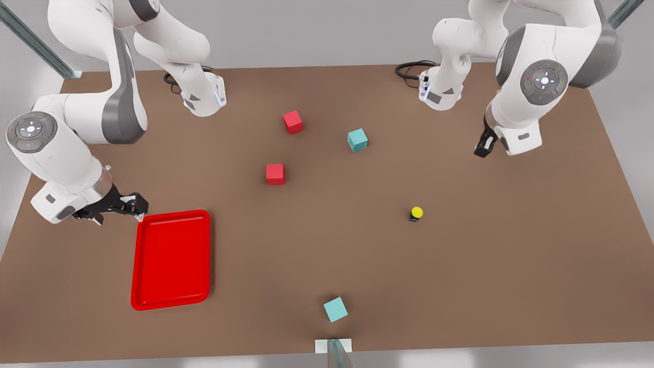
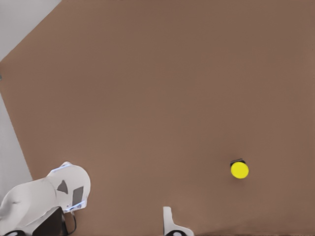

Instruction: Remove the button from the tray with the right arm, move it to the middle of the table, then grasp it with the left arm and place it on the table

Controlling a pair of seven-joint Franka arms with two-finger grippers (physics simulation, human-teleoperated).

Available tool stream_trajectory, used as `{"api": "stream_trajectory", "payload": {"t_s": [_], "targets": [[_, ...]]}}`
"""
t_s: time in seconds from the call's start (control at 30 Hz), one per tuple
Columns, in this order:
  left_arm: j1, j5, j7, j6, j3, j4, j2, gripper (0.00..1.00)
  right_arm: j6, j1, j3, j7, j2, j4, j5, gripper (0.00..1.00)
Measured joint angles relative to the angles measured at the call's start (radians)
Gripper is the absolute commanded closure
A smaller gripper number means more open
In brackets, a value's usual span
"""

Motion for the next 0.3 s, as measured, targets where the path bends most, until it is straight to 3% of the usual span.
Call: {"api": "stream_trajectory", "payload": {"t_s": [0.3], "targets": [[0.033,-0.007,0.624,0.105,0.0,-0.027,-0.026,0.0,-0.001,-0.002,0.001,0.0,0.0,-0.003,0.0,0.0]]}}
